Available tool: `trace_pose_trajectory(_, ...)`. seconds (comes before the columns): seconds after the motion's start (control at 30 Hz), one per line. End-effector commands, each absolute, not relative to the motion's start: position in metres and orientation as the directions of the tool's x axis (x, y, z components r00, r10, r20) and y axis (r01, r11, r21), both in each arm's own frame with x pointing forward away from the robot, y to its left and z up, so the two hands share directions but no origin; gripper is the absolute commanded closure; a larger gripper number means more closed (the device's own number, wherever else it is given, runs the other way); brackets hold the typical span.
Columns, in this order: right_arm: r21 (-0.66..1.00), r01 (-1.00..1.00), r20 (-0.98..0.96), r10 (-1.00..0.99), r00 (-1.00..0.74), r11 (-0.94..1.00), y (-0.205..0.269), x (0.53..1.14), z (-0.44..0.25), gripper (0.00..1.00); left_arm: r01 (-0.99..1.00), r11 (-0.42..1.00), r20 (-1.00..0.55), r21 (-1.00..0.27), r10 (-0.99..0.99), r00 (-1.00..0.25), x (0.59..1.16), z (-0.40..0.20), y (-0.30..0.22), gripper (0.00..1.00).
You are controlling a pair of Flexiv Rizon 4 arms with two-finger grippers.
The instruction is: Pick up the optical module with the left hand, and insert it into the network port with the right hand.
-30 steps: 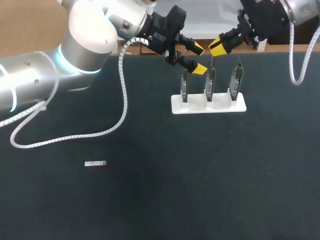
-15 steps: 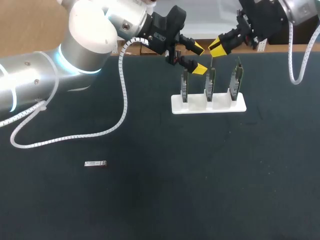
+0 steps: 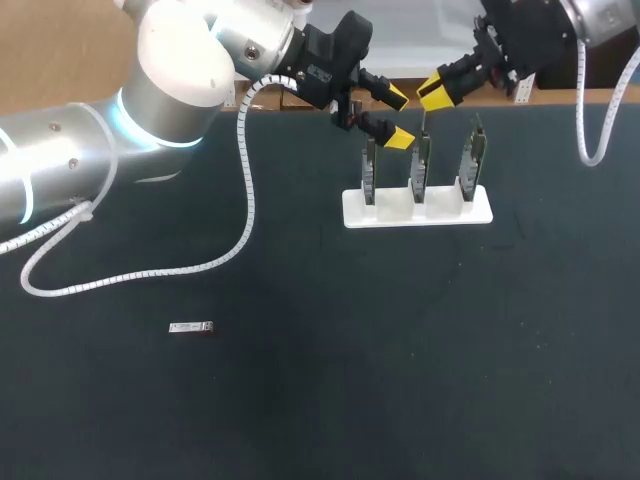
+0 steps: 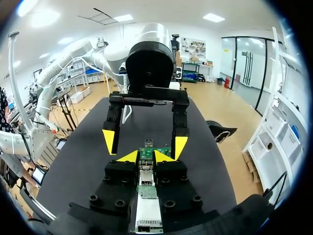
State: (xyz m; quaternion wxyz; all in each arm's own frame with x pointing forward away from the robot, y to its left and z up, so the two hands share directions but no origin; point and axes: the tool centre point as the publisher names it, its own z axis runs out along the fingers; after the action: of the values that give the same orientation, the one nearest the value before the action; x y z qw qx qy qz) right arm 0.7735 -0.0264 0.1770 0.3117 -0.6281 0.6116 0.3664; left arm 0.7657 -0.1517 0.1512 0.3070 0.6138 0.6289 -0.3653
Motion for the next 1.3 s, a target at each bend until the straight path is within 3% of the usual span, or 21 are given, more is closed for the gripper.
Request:
trace_pose_trajectory(0.03,0.06,-0.996,-0.842,-0.54,-0.018,-0.062,-0.027,0.776,0.176,1.0,0.997,-0.018,-0.835,-0.08,0.548,-0.057,0.765,0.151,-0.151,0.0)
trace_pose_trajectory(1.03,0.086,-0.995,-0.828,-0.559,-0.049,-0.041,-0.028,0.777,0.162,1.0,0.997,-0.018,-0.835,-0.08,0.548,-0.057,0.765,0.151,-0.151,0.0)
trace_pose_trajectory(1.07,0.086,-0.995,-0.829,-0.558,-0.048,-0.042,-0.028,0.776,0.162,0.95,0.997,-0.018,-0.835,-0.08,0.548,-0.057,0.765,0.151,-0.151,0.0)
trace_pose_trajectory(1.13,0.084,-0.996,-0.832,-0.553,-0.048,-0.041,-0.028,0.776,0.163,0.0,0.997,-0.018,-0.835,-0.08,0.548,-0.057,0.765,0.151,-0.151,0.0)
trace_pose_trajectory(1.3,0.083,-0.996,-0.843,-0.535,-0.056,-0.026,-0.031,0.777,0.169,0.0,0.997,-0.018,-0.835,-0.08,0.548,-0.057,0.765,0.151,-0.151,0.0)
